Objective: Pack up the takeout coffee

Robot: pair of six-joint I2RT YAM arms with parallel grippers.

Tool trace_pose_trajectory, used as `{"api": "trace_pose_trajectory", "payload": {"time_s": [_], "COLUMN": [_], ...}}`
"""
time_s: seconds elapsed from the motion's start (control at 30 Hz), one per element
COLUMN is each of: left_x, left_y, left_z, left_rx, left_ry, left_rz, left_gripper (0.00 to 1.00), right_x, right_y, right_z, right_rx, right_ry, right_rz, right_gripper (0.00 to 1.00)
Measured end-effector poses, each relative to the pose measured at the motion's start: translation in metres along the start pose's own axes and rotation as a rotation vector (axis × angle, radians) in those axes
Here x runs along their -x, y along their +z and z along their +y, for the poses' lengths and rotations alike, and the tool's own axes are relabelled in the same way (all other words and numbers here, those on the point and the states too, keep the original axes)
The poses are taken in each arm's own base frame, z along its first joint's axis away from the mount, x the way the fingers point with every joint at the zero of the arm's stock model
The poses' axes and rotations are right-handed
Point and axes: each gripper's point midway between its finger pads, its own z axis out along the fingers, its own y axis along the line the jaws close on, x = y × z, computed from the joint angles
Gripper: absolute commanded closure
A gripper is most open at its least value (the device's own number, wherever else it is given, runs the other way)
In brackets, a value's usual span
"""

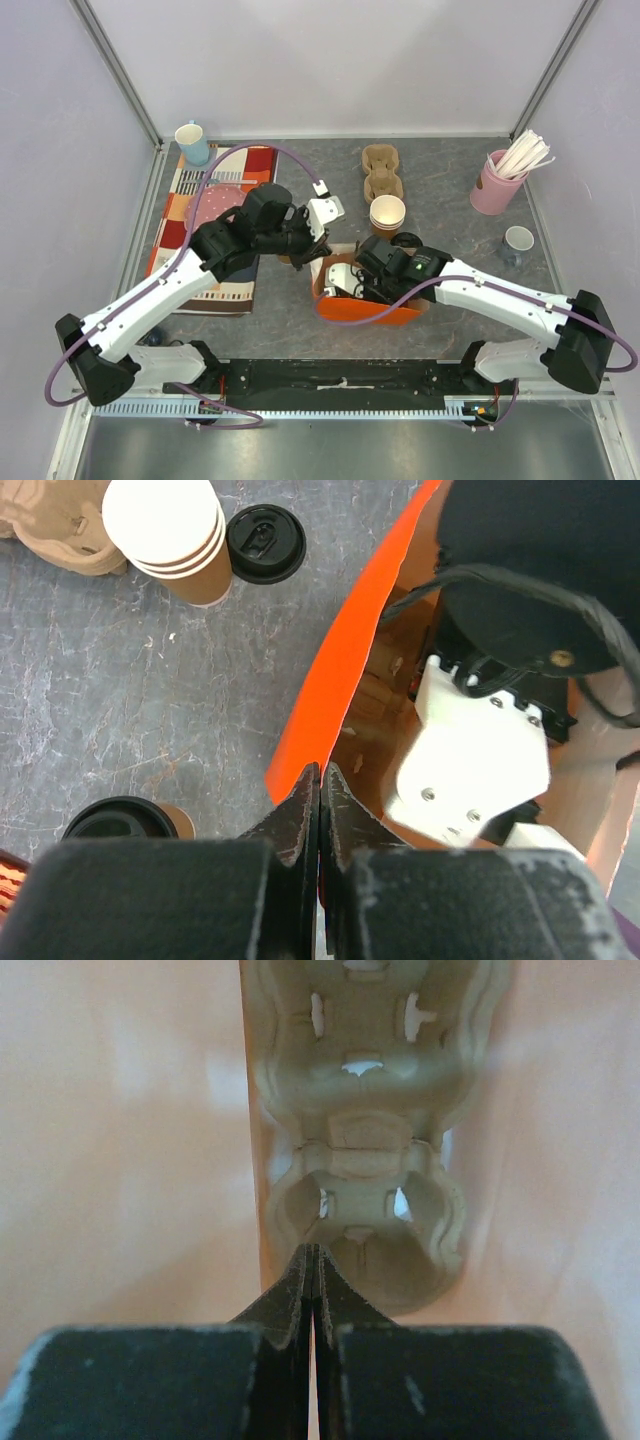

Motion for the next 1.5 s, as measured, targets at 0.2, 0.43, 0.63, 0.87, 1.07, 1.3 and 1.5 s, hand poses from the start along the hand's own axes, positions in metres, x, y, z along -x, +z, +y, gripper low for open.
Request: {"api": "trace_pose_trajectory", "payload": {"time_s": [0.2,0.43,0.63,0.87,1.07,1.3,1.5], "left_x": [-0.019,-0.027,-0.027,-0.027,-0.028,-0.011,-0.008], "left_y": [-0.015,-0.026,-0.030,-0.030,-0.018,0.002,0.008], "left_z": [-0.008,-0.005,-0.012,-0.012,-0.005,-0.001,0.004], "left_rx": [0.006,0.015,-0.003,-0.008,0.006,-0.015,-0.021], "left_ry": [0.008,-0.011,-0.001,-0.005,-0.031,-0.053,-0.036], "left_rz": [-0.018,-0.021,-0.025,-0.028,0.001,0.033,0.071], "left_gripper": [0.98,0.98,0.98,0.98,0.98,0.98,0.98], "right_x": [-0.021,-0.021,-0.019,-0.026,-0.025,-0.021,-0.023], "right_y": [0.013,0.027,0.024,0.006,-0.010,-0.013,-0.018], "right_z": [0.005,-0.003,-0.009,-0.004,-0.009,-0.012,-0.011], "right_rx": [0.028,0.039,0.032,0.024,-0.017,-0.022,-0.045], "right_ry": [0.042,0.093,0.100,0.113,0.087,0.044,0.023], "right_rz": [0.114,0.226,0.264,0.282,0.254,0.227,0.185], "right_gripper": [1.00,1.00,1.00,1.00,1.00,1.00,1.00]}}
